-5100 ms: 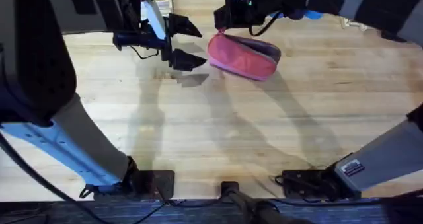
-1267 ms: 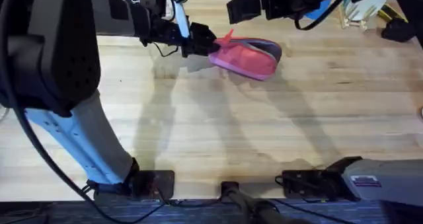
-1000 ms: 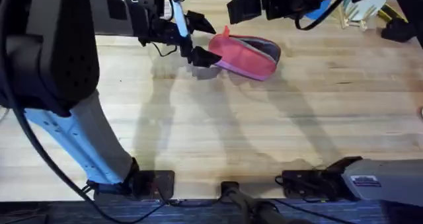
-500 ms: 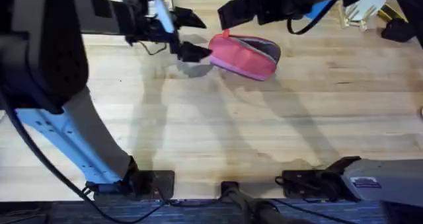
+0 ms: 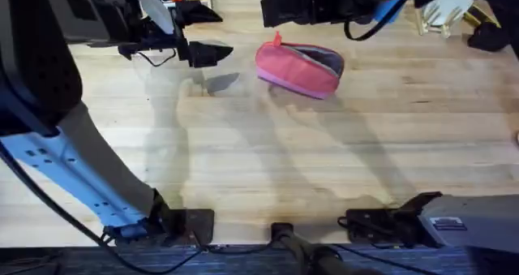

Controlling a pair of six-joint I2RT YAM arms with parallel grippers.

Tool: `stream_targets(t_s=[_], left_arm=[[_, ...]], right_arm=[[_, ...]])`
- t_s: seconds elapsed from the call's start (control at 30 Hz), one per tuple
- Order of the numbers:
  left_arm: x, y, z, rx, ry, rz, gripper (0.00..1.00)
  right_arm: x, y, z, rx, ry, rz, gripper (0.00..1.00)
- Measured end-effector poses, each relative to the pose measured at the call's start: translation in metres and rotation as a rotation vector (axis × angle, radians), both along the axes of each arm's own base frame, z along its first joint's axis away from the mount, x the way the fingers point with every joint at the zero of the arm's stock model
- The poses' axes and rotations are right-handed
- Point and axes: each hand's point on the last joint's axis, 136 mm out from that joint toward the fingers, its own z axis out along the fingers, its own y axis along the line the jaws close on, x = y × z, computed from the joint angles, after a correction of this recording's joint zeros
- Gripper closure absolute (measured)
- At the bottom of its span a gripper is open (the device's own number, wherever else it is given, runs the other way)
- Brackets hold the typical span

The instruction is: Unzip the bag, pick up the pens from the table one at a time and place them inside, then zip the bag closed.

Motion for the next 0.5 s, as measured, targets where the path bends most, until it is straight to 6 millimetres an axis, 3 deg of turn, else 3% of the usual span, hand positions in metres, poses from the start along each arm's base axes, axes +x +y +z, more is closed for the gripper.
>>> stream_targets(t_s=[0.23, 0.5], left_arm=[[-0.002, -0.001, 0.004, -0.022, -0.005, -0.016, 0.007], [-0.004, -0.002, 0.004, -0.028, 0.008, -0.018, 0.007]], right_arm=[[0.007, 0.004, -0.021, 0.011, 0.063, -0.047, 0.004], [0.017, 0.009, -0.030, 0.022, 0.070, -0.063, 0.004]])
